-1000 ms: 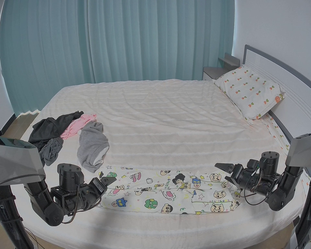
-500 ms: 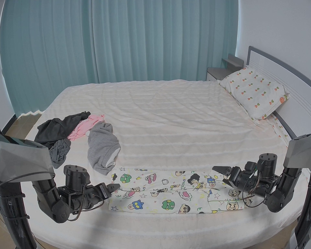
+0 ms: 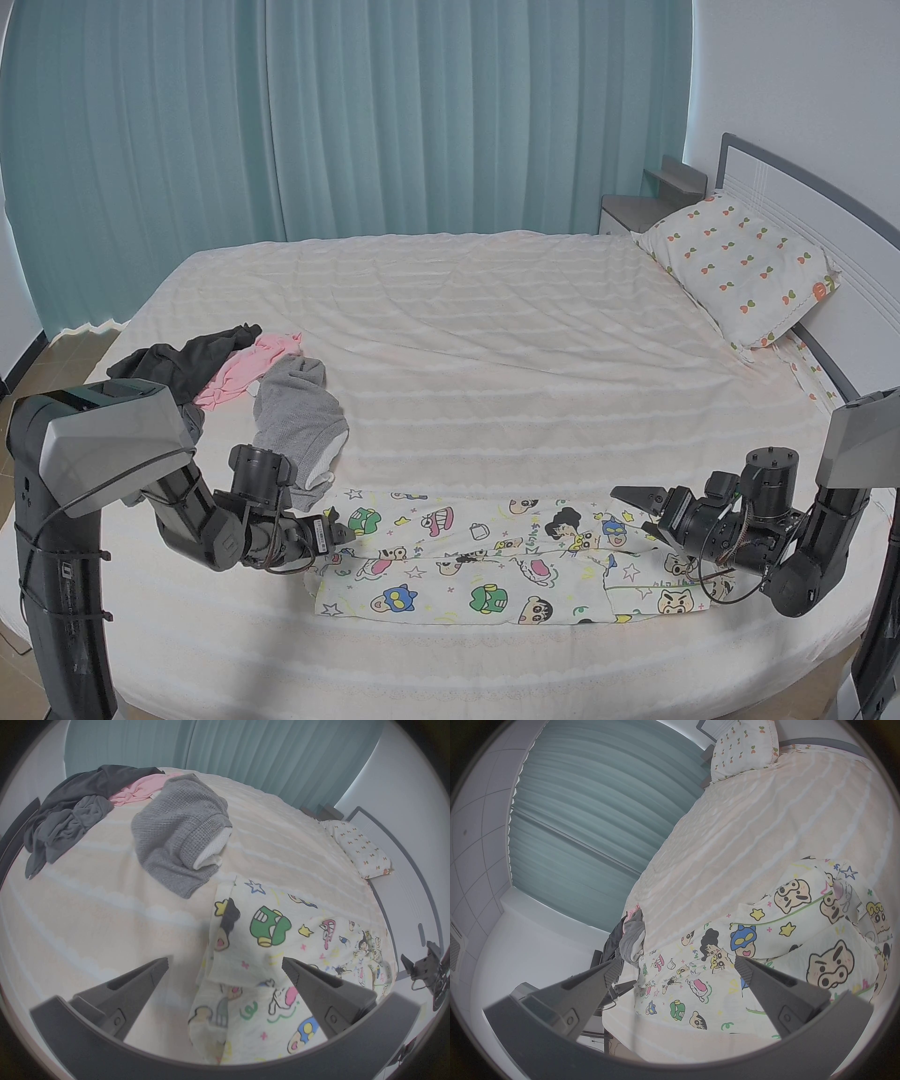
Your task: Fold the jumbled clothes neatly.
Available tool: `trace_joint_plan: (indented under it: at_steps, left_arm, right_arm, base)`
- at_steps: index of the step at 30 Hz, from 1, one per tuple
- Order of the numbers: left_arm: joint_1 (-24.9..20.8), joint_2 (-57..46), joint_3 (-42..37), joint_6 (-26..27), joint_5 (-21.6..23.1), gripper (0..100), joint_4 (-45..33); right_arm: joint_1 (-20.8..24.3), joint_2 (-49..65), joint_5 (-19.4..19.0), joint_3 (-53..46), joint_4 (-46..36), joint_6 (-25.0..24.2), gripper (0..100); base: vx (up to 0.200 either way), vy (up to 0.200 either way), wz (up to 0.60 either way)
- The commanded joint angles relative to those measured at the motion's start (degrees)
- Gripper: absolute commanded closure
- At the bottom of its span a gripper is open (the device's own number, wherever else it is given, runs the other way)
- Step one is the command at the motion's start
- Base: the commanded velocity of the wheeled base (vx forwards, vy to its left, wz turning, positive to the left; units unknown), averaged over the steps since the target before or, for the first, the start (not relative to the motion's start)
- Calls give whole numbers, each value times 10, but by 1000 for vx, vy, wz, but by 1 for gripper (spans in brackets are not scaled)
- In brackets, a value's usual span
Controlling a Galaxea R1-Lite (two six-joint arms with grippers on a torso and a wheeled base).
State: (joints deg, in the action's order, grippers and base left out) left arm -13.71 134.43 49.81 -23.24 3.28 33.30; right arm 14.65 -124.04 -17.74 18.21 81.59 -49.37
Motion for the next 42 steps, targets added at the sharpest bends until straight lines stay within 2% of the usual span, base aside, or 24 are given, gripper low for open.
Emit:
trace_joint_plan:
  at_steps: [1,4,11,19,20,36,42]
  left_arm:
    - [-8,53,60,14,-5,0,-18]
    - [-10,58,68,40,-8,0,-34]
    - [-32,66,100,40,-11,0,-62]
    - [-43,73,130,38,-30,0,-101]
    - [-42,73,130,38,-31,100,-101]
    - [-37,54,114,22,-46,100,-102]
    - [-35,21,99,-8,-46,100,-102]
  right_arm:
    - [2,-6,0,0,1,3,0]
    - [2,-5,0,0,1,3,0]
    - [2,-5,0,-1,1,3,0]
    - [3,-14,0,-12,38,4,0]
    - [3,-16,1,-12,43,4,0]
    - [3,-23,0,-12,45,5,0]
    - [2,-23,0,-12,45,5,0]
  base:
    - [0,0,0]
    - [0,0,0]
    - [0,0,0]
    - [0,0,0]
    - [0,0,0]
    - [0,0,0]
    - [0,0,0]
